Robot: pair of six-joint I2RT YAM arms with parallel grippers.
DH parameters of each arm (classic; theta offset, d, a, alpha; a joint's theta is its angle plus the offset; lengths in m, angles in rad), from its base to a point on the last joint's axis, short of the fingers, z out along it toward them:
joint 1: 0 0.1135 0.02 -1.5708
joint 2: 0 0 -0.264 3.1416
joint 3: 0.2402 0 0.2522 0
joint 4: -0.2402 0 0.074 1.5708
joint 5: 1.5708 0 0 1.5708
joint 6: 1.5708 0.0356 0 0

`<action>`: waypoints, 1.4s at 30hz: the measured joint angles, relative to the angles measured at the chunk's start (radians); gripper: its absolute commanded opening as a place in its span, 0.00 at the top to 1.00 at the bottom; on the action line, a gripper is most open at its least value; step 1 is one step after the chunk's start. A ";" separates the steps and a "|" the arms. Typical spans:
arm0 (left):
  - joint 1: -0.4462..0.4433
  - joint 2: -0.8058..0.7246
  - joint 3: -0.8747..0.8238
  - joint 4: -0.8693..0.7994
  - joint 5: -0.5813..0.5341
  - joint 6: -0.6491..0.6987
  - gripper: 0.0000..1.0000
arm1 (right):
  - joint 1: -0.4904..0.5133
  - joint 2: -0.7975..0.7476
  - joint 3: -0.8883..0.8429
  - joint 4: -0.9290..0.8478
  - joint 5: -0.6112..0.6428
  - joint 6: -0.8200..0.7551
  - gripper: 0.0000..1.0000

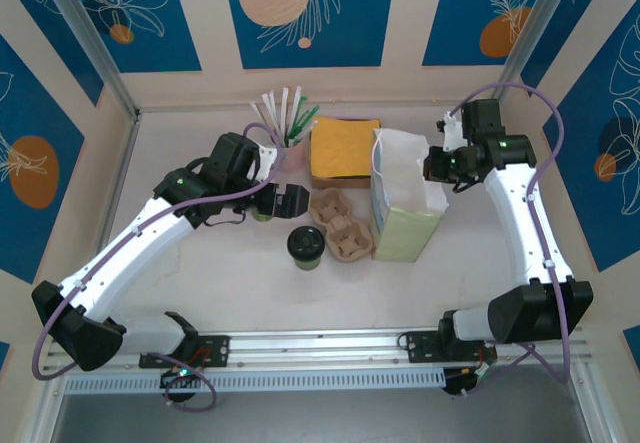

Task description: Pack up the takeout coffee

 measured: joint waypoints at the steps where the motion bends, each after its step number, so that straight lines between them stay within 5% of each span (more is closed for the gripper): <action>1: 0.000 0.000 0.000 0.000 0.000 0.000 0.00 | 0.002 0.003 0.000 0.001 -0.008 0.000 0.98; 35: 0.000 0.000 0.000 -0.004 0.000 -0.014 0.00 | 0.028 0.092 0.077 -0.009 0.016 -0.065 0.93; 42: 0.000 0.001 -0.001 -0.004 0.000 -0.004 0.00 | 0.028 0.093 0.082 -0.019 0.036 -0.077 0.58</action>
